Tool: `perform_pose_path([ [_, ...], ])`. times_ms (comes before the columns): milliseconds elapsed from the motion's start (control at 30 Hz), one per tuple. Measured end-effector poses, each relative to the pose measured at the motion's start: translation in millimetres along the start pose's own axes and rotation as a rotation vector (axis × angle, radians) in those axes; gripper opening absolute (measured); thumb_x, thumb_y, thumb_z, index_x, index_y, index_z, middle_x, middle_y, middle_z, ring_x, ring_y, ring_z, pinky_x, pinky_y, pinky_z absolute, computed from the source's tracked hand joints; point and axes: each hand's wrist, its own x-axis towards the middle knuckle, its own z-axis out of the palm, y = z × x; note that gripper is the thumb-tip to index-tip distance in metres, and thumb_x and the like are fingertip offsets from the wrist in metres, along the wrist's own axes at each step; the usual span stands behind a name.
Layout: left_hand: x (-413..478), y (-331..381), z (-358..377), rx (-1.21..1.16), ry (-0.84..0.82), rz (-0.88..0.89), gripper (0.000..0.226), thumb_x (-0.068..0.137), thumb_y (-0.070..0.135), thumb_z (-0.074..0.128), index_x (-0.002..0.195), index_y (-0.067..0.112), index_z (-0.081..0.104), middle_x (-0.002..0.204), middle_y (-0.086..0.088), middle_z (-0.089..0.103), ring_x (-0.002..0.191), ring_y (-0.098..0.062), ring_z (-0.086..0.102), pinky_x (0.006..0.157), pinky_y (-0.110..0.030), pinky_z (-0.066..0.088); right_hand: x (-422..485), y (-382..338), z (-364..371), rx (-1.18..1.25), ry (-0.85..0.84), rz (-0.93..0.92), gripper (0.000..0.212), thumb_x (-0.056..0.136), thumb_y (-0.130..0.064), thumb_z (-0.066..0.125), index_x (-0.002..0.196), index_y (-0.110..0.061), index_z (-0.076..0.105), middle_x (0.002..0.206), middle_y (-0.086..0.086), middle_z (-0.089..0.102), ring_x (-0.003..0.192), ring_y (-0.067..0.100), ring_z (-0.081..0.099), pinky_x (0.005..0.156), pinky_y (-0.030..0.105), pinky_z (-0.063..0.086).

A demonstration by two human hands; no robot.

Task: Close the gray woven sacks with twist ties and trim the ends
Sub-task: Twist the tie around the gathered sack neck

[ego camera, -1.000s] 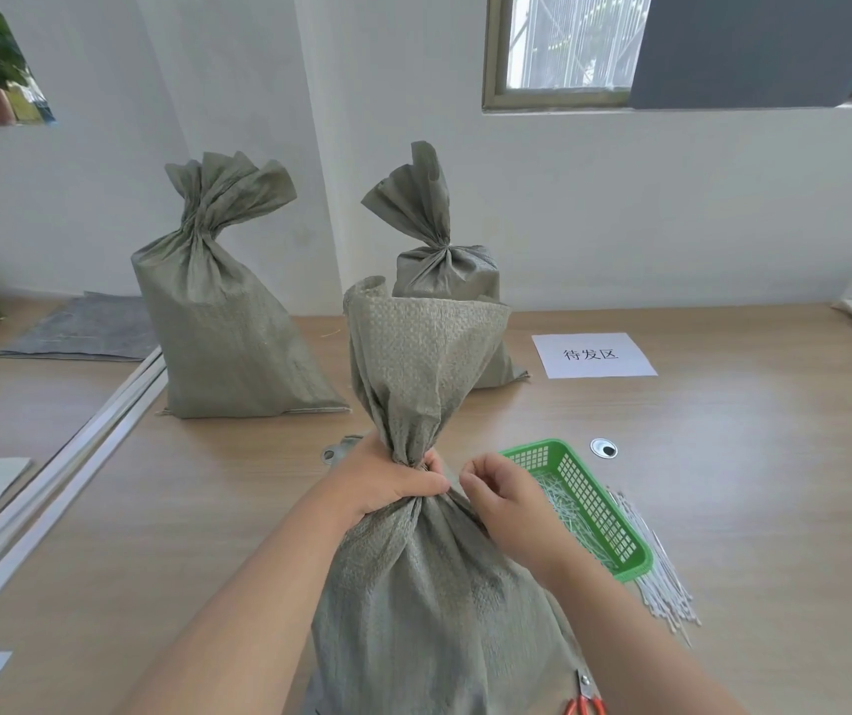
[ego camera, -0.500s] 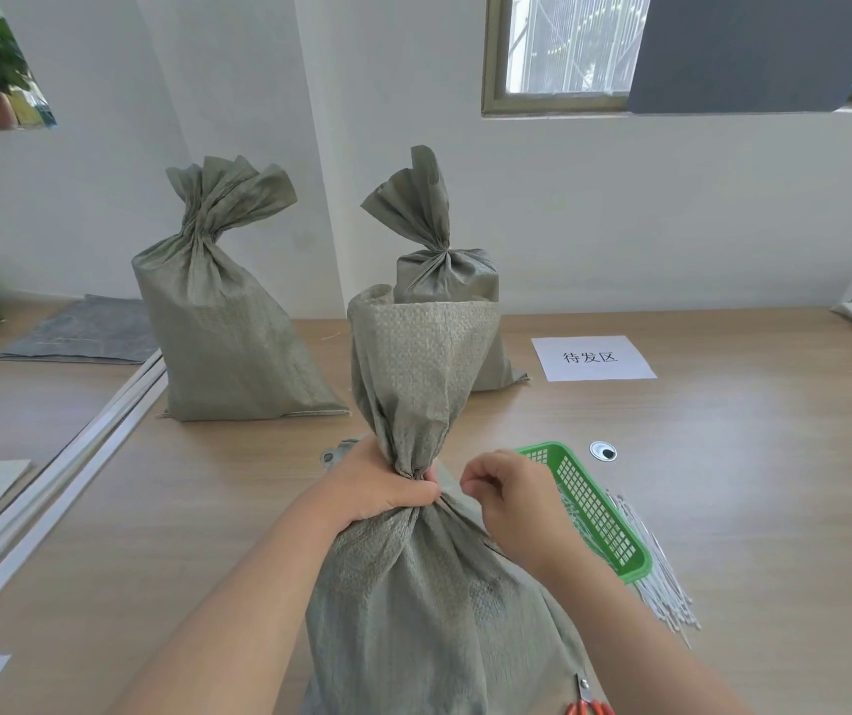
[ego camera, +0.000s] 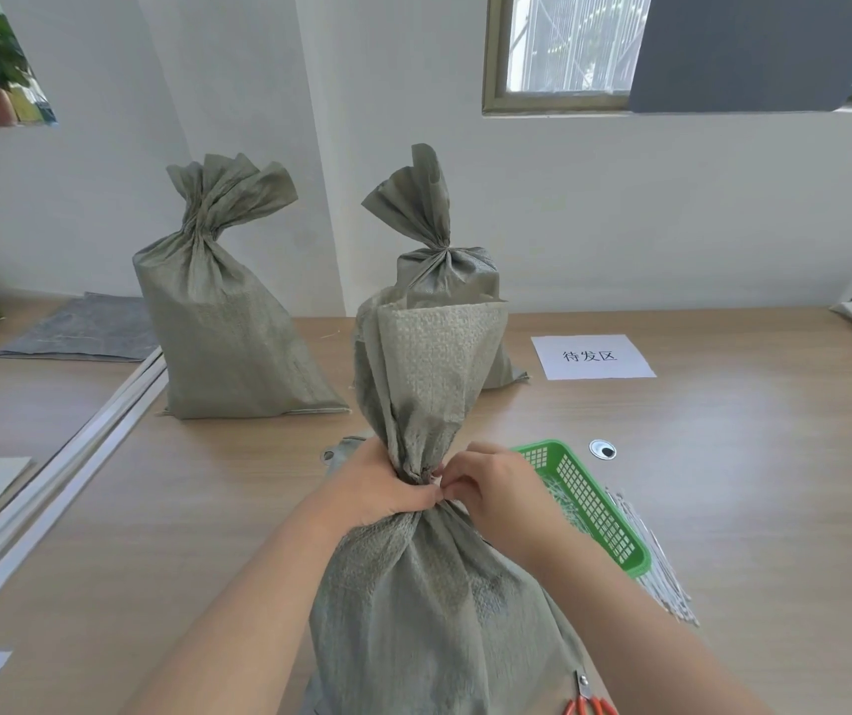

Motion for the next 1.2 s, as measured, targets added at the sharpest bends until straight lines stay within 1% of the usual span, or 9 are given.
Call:
perform_pose_path([
  [100,0,-2,-3,0.002,0.003,-0.019,0.007,0.078,0.009,0.078,0.084,0.011,0.074,0.088,-0.008,0.075,0.083,-0.007,0.068,0.088,-0.036,0.055,1,-3,1,-0.077,0.014,0.010,0.015,0.087,-0.007,0.061,0.082,-0.014,0.073,0.083,0.004,0.062,0.074,0.024,0.061,0.068,0.036,0.050],
  [333,-1,-6,-11,0.083,-0.037,-0.100,0.008,0.078,0.024,0.076,0.084,0.019,0.074,0.091,0.001,0.075,0.093,-0.011,0.069,0.091,-0.033,0.053,-1,2,-9,-0.095,-0.023,0.083,0.021,0.082,-0.001,0.056,0.077,-0.017,0.069,0.082,0.000,0.062,0.076,0.019,0.059,0.070,0.037,0.051],
  [500,-2,-5,-9,0.099,-0.043,-0.082,0.008,0.081,0.019,0.074,0.088,0.015,0.074,0.092,-0.005,0.074,0.081,-0.001,0.066,0.078,-0.022,0.053,5,-1,-9,-0.171,-0.163,-0.021,0.015,0.087,-0.007,0.052,0.088,-0.013,0.066,0.088,0.003,0.063,0.082,0.024,0.059,0.076,0.042,0.050],
  [567,-1,-5,-7,0.116,-0.009,-0.059,0.015,0.081,0.015,0.076,0.093,0.008,0.073,0.094,-0.011,0.074,0.076,0.002,0.064,0.070,-0.016,0.051,9,-8,-5,-0.214,-0.239,-0.063,0.022,0.090,-0.018,0.045,0.095,-0.012,0.065,0.094,0.007,0.067,0.087,0.030,0.062,0.078,0.043,0.050],
  [700,2,-9,-5,0.158,0.005,-0.053,0.017,0.075,0.013,0.076,0.086,0.003,0.070,0.092,-0.018,0.071,0.071,-0.002,0.059,0.066,-0.023,0.051,18,-14,-1,-0.360,-0.293,-0.116,0.022,0.081,-0.028,0.032,0.079,-0.013,0.048,0.081,0.014,0.064,0.072,0.037,0.059,0.066,0.044,0.052],
  [800,0,-13,-8,0.091,0.012,-0.078,0.016,0.075,0.015,0.078,0.089,0.008,0.074,0.092,-0.010,0.075,0.083,-0.006,0.068,0.079,-0.032,0.057,21,-12,0,-0.375,-0.286,-0.155,0.028,0.076,-0.039,0.026,0.067,-0.018,0.041,0.062,0.008,0.054,0.059,0.035,0.054,0.057,0.042,0.052],
  [933,-4,-16,-9,0.027,0.037,-0.100,0.020,0.078,0.016,0.082,0.097,0.011,0.077,0.096,-0.001,0.077,0.075,0.014,0.063,0.067,-0.008,0.051,20,-11,4,-0.338,-0.215,-0.191,0.028,0.076,-0.039,0.030,0.059,-0.018,0.037,0.050,0.000,0.039,0.048,0.030,0.043,0.048,0.038,0.045],
  [1100,-10,-23,-6,-0.016,0.043,-0.110,0.019,0.084,0.021,0.082,0.102,0.023,0.078,0.086,0.025,0.074,0.077,0.024,0.060,0.065,0.001,0.041,16,-9,5,-0.311,-0.121,-0.226,0.027,0.082,-0.037,0.033,0.061,-0.021,0.036,0.049,-0.001,0.038,0.046,0.034,0.046,0.046,0.038,0.044],
  [1200,-12,-23,-7,0.012,-0.004,-0.113,0.014,0.086,0.032,0.080,0.098,0.038,0.075,0.090,0.036,0.071,0.084,0.026,0.058,0.069,0.004,0.038,12,-5,1,-0.273,-0.084,-0.240,0.029,0.081,-0.035,0.037,0.057,-0.018,0.033,0.045,-0.001,0.031,0.043,0.033,0.038,0.042,0.035,0.037],
])
